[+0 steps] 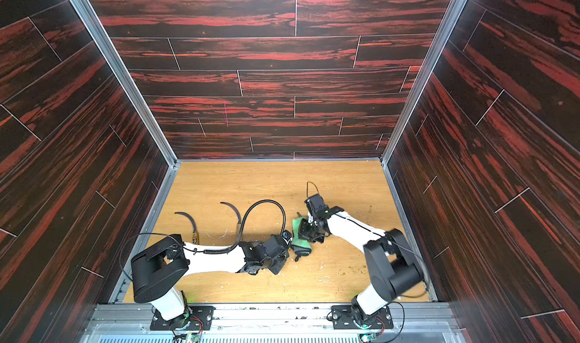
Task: Wipe small sickles with rags
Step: Wipe the small sickle.
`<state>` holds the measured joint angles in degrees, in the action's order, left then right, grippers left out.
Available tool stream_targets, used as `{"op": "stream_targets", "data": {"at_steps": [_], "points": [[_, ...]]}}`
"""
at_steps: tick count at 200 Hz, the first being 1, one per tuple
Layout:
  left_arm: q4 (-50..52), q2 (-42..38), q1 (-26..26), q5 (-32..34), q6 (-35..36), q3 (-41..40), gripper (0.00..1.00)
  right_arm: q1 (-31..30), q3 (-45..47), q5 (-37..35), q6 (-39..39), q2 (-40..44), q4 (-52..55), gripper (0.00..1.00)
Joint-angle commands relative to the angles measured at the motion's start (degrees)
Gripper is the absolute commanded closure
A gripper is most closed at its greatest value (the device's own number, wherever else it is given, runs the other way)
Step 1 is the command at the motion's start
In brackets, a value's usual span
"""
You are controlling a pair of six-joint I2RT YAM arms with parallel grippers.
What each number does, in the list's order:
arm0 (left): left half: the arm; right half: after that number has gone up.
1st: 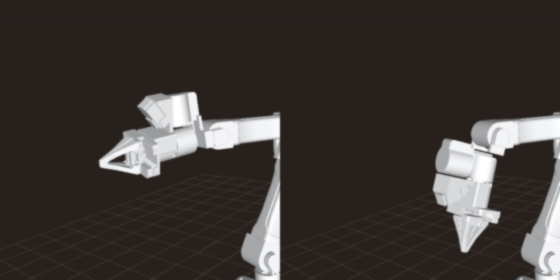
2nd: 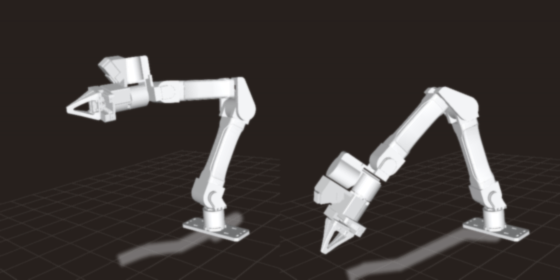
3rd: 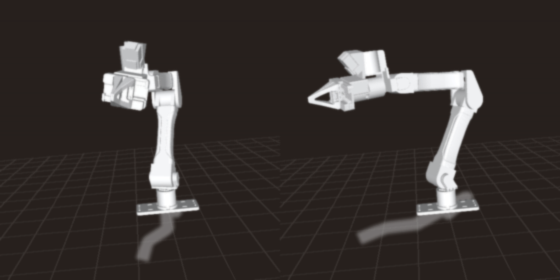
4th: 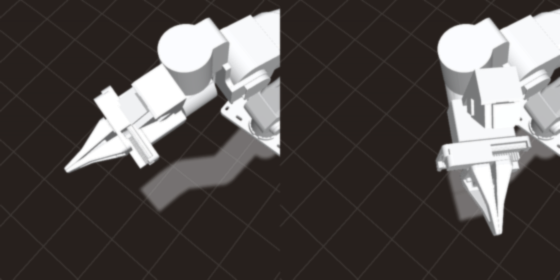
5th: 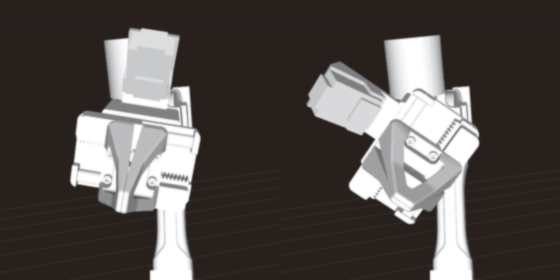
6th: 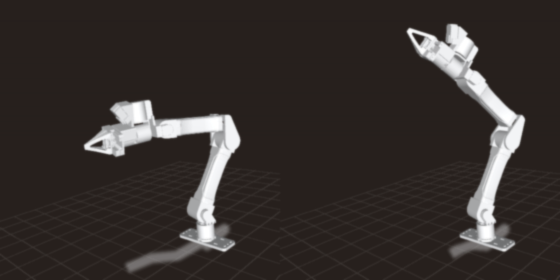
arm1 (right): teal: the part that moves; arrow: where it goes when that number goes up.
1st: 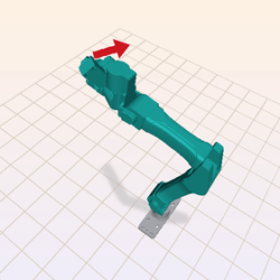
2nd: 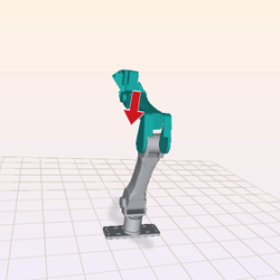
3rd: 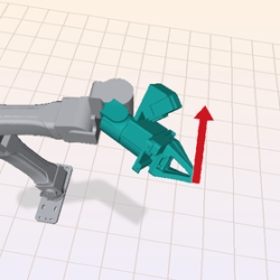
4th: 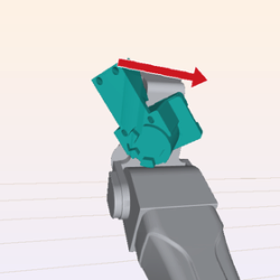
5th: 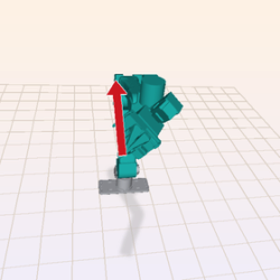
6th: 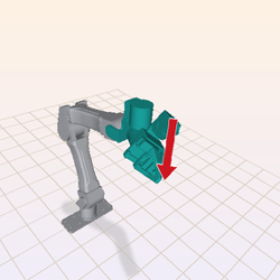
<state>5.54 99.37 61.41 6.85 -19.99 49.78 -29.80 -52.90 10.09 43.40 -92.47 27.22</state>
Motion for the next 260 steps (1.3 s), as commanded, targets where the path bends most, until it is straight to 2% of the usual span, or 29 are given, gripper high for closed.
{"op": "stream_targets", "data": {"at_steps": [1,59,99,144,218,260], "points": [[3.8,2.6,0.5,-2.6,-0.7,-1.4,1.00,-0.3,0.1,1.1,2.8,-4.4,-5.6,1.00],[2.9,3.2,0.5,-3.7,-0.5,-1.8,1.00,0.2,-2.2,0.8,2.8,-12.5,-8.0,1.00],[2.9,2.3,0.5,-4.6,-0.2,-3.2,1.00,3.1,-6.7,-1.1,0.3,-17.0,-5.8,1.00],[2.6,1.4,0.5,-4.9,-0.1,-4.9,1.00,6.7,-14.7,-1.3,-3.5,-20.3,-2.1,1.00],[3.0,1.4,0.5,-5.3,0.1,-5.7,1.00,11.1,-30.7,2.2,-10.0,-28.0,2.4,1.00],[4.1,1.4,0.5,-4.6,-0.1,-5.2,1.00,14.9,-35.3,5.1,-11.8,-26.5,2.0,1.00]]}}
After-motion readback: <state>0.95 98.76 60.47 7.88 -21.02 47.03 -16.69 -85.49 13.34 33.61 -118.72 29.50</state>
